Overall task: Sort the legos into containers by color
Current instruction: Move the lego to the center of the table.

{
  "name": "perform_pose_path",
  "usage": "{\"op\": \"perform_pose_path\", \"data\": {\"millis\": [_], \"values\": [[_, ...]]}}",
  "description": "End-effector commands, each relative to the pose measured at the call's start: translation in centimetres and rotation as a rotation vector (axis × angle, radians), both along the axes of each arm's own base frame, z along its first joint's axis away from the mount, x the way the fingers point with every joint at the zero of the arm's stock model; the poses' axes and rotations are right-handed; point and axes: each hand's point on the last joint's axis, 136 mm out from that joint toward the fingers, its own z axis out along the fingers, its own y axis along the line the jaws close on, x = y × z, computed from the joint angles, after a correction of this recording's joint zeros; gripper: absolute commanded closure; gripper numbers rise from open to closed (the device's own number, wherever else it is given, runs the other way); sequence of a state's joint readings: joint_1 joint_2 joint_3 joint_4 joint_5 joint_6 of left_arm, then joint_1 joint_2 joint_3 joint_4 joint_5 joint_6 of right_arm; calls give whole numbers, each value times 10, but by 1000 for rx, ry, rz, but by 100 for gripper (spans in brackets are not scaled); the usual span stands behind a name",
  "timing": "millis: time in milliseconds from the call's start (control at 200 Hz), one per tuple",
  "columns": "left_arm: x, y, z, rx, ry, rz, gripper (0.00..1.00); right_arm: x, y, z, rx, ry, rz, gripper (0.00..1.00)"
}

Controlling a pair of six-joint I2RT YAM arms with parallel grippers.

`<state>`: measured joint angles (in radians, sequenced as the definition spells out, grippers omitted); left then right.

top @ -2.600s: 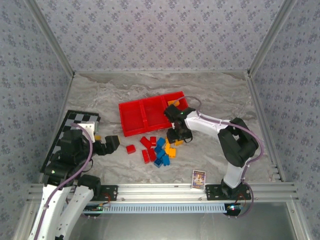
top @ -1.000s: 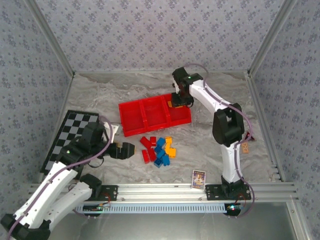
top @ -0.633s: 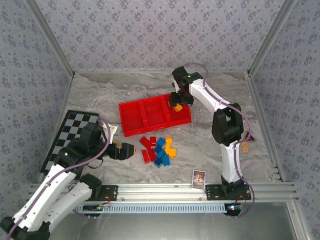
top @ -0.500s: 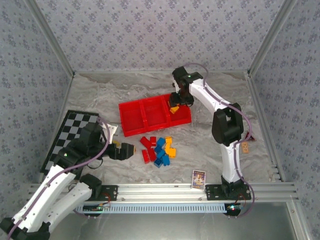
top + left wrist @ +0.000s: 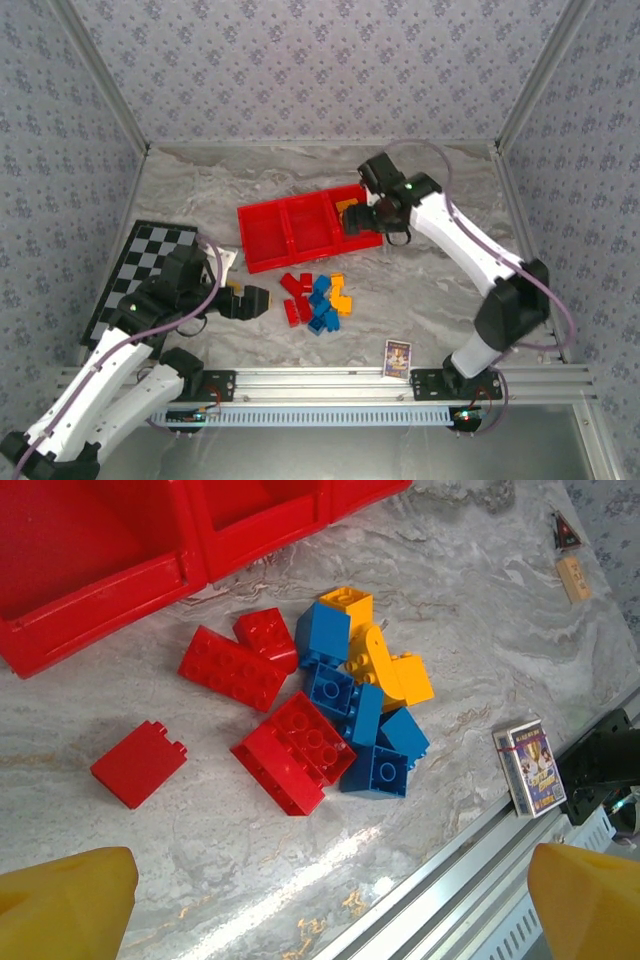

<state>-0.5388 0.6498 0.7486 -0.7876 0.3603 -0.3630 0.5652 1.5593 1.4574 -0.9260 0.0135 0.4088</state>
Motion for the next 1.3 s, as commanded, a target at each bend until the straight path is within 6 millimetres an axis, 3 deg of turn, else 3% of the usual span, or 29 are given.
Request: {"op": "perform_pose_path", "data": {"millis": [0, 145, 180, 325, 565, 670, 695, 1294], "values": [[-2, -8, 8, -35, -34, -49, 0, -22, -4, -2, 54, -11, -122, 0], [-3, -9, 7, -37, -31, -56, 0, -46, -3, -13, 109, -4, -177, 0], [-3, -9, 7, -37, -31, -56, 0, -54, -5, -29, 90, 32, -178, 0], [-3, -8, 9, -39, -41, -55, 0, -62, 7, -49, 88, 74, -154, 2], [-3, -5, 12, -41, -62, -42, 0, -59, 31, -76, -4, 100, -104, 7], [-4, -6, 13, -46, -62, -45, 0, -62, 34, -96, -79, 140, -72, 11], [-4, -6, 13, -47, -63, -47, 0, -56, 40, -90, -70, 129, -67, 12], [-5, -7, 14, -53, -67, -53, 0, -52, 53, -144, -189, 230, -10, 26]]}}
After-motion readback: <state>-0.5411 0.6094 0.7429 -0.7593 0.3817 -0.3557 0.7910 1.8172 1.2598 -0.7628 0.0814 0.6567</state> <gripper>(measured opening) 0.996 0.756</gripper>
